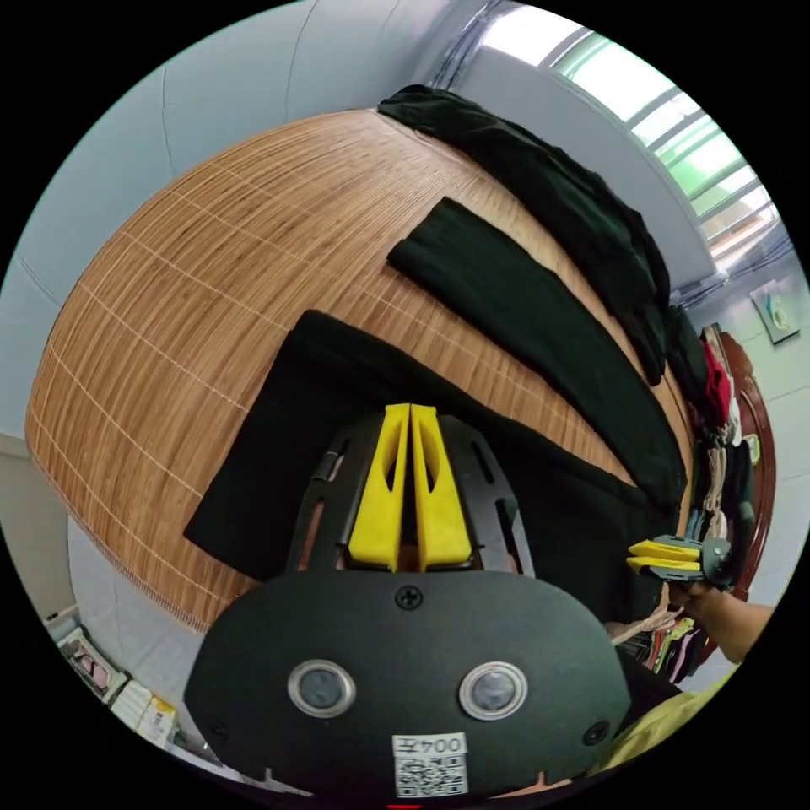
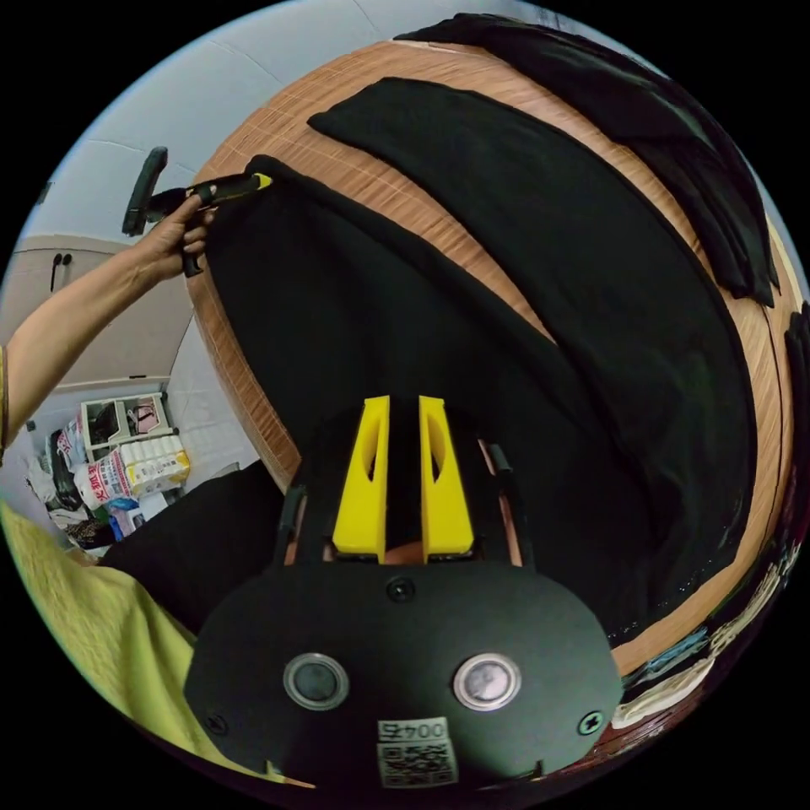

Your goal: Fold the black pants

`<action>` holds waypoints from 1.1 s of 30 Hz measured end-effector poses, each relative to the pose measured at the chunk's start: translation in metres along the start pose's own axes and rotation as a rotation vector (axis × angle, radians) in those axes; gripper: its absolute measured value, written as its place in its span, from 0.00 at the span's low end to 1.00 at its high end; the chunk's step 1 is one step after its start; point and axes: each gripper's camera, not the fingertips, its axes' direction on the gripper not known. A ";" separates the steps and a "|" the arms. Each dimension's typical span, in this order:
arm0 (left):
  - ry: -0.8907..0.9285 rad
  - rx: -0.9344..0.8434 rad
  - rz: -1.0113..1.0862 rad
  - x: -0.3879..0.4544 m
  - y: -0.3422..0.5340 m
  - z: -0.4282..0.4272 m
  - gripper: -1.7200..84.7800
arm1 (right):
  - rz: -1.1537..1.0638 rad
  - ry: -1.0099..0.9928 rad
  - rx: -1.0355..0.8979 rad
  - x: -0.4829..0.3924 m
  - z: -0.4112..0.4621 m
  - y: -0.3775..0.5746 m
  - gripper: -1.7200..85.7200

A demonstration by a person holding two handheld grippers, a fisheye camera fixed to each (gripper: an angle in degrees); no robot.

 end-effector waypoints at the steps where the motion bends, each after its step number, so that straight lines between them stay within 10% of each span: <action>1: 0.041 0.012 -0.010 -0.006 0.000 0.003 0.02 | -0.006 -0.001 -0.048 0.000 0.005 -0.001 0.10; 18: 0.156 -0.092 -0.018 0.008 -0.082 0.014 0.02 | 0.072 -0.057 0.051 -0.005 -0.096 0.019 0.11; 33: 0.038 -0.271 0.396 0.283 -0.164 0.052 0.03 | 0.579 -0.046 -0.069 0.122 -0.177 0.147 0.09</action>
